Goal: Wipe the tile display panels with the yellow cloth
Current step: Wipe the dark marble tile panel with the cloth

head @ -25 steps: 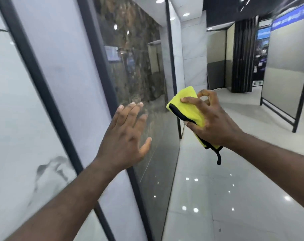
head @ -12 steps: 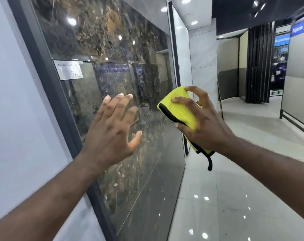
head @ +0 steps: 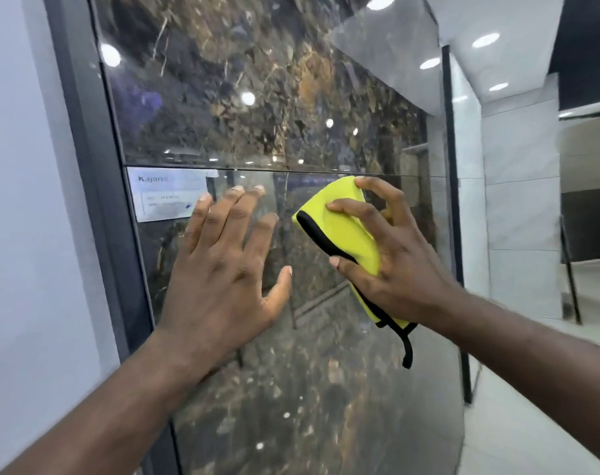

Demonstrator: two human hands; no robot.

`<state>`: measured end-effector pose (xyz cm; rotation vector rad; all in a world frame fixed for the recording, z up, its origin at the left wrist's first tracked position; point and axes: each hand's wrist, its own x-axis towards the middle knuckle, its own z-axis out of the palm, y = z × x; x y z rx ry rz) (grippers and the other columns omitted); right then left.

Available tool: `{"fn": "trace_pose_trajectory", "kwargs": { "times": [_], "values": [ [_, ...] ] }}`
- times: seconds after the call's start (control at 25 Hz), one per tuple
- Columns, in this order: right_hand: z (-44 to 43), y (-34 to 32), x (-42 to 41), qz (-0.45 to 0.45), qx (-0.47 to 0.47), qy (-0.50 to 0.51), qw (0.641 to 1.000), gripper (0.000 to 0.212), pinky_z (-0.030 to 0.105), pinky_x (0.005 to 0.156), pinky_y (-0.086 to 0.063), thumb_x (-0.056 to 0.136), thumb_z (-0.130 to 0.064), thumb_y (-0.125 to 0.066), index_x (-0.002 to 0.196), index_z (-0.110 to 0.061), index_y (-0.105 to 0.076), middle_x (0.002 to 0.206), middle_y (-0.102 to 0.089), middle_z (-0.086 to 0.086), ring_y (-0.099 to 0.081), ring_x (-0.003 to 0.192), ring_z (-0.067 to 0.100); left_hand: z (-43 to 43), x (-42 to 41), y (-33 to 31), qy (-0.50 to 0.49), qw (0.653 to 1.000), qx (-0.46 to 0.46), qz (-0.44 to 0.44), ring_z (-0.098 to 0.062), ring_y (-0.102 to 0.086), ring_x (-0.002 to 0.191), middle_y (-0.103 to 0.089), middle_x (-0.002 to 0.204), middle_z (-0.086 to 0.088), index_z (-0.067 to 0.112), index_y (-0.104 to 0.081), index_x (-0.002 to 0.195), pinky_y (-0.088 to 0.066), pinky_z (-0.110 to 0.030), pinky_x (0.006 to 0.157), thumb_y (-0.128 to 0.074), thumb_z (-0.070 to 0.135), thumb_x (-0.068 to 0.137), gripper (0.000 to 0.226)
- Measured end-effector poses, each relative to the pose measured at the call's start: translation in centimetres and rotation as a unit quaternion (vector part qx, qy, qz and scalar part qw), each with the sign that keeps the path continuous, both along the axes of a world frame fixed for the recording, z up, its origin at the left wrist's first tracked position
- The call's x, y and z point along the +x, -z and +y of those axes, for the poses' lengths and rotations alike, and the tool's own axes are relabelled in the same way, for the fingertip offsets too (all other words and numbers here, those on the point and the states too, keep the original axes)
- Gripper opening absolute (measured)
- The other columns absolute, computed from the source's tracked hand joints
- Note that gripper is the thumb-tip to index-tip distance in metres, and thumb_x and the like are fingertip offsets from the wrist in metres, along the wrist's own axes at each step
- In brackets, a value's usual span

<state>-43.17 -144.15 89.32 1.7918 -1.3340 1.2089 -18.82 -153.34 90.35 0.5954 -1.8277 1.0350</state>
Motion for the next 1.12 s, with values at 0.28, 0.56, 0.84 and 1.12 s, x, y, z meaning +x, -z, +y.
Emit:
{"fn": "trace_pose_trajectory", "kwargs": {
  "times": [0.28, 0.56, 0.84, 1.12],
  "values": [
    [-11.5, -2.8, 6.0, -0.083, -0.092, -0.241, 0.962, 0.067, 0.014, 0.119, -0.023, 0.093, -0.030, -0.078, 0.153, -0.032, -0.048, 0.161, -0.022, 0.000, -0.021, 0.152, 0.004, -2.7, 3.5, 0.2, -0.139, 0.986, -0.047, 0.081, -0.043, -0.040, 0.155, -0.045, 0.165, -0.020, 0.003, -0.060, 0.148, -0.024, -0.063, 0.130, -0.067, 0.046, 0.096, 0.068],
    [-15.9, -4.8, 12.3, 0.122, -0.202, -0.213, 0.948, 0.069, 0.051, 0.129, -0.021, 0.110, -0.044, -0.047, 0.170, -0.025, -0.020, 0.179, -0.003, 0.003, -0.006, 0.165, 0.029, -2.1, 5.7, 3.0, -0.136, 0.959, 0.000, 0.247, -0.027, -0.016, 0.167, -0.015, 0.181, -0.010, 0.003, -0.028, 0.169, -0.023, -0.054, 0.133, -0.054, 0.033, 0.107, 0.073],
    [-17.4, -6.6, 11.2, 0.204, -0.248, -0.162, 0.933, 0.064, 0.061, 0.130, -0.015, 0.116, -0.045, -0.028, 0.171, -0.024, -0.003, 0.179, 0.002, -0.001, 0.000, 0.165, 0.022, -3.4, 5.1, 5.3, -0.076, 0.948, 0.056, 0.305, -0.019, -0.012, 0.168, -0.010, 0.183, -0.002, 0.008, -0.012, 0.172, -0.014, -0.034, 0.136, -0.040, 0.018, 0.115, 0.065],
    [-17.9, -5.5, 11.5, 0.220, -0.263, -0.152, 0.927, 0.066, 0.059, 0.130, -0.018, 0.116, -0.045, -0.032, 0.171, -0.020, -0.006, 0.179, -0.003, 0.003, -0.005, 0.165, 0.024, -3.7, 5.9, 6.3, -0.033, 0.955, 0.069, 0.286, -0.022, -0.013, 0.168, -0.012, 0.182, -0.006, 0.002, -0.011, 0.170, -0.015, -0.033, 0.135, -0.036, 0.013, 0.115, 0.062]
  ]
}}
